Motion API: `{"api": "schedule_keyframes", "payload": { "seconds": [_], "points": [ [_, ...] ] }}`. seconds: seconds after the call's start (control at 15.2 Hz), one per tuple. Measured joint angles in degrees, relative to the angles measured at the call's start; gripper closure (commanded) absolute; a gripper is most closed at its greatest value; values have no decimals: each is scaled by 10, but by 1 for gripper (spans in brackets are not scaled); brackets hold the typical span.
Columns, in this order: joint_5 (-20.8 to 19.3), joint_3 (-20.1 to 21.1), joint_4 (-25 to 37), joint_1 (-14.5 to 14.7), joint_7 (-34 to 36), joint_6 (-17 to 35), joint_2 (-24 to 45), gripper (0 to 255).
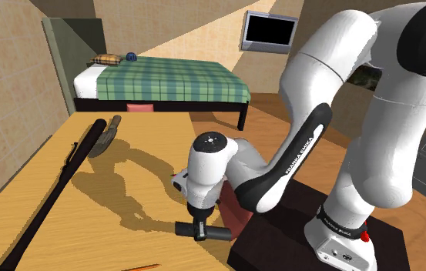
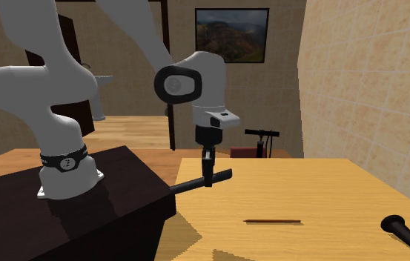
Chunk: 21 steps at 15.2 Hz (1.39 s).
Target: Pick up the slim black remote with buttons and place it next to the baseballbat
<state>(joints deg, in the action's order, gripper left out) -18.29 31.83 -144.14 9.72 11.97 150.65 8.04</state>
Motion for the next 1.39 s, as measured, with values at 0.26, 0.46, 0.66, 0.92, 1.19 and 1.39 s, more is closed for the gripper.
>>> {"api": "schedule_keyframes", "payload": {
  "seconds": [0.26,0.46,0.66,0.92,1.19,1.39],
  "points": [
    [-21,-21,71,-9,-20,-30,47,255],
    [-42,-38,138,-7,-28,-54,95,255],
    [-57,-55,218,-3,-42,-84,150,255],
    [-61,-67,320,0,-71,-130,207,255],
    [-68,-82,445,13,-97,-178,285,255],
    [-67,-91,547,22,-124,-222,341,255]
  ]
}}
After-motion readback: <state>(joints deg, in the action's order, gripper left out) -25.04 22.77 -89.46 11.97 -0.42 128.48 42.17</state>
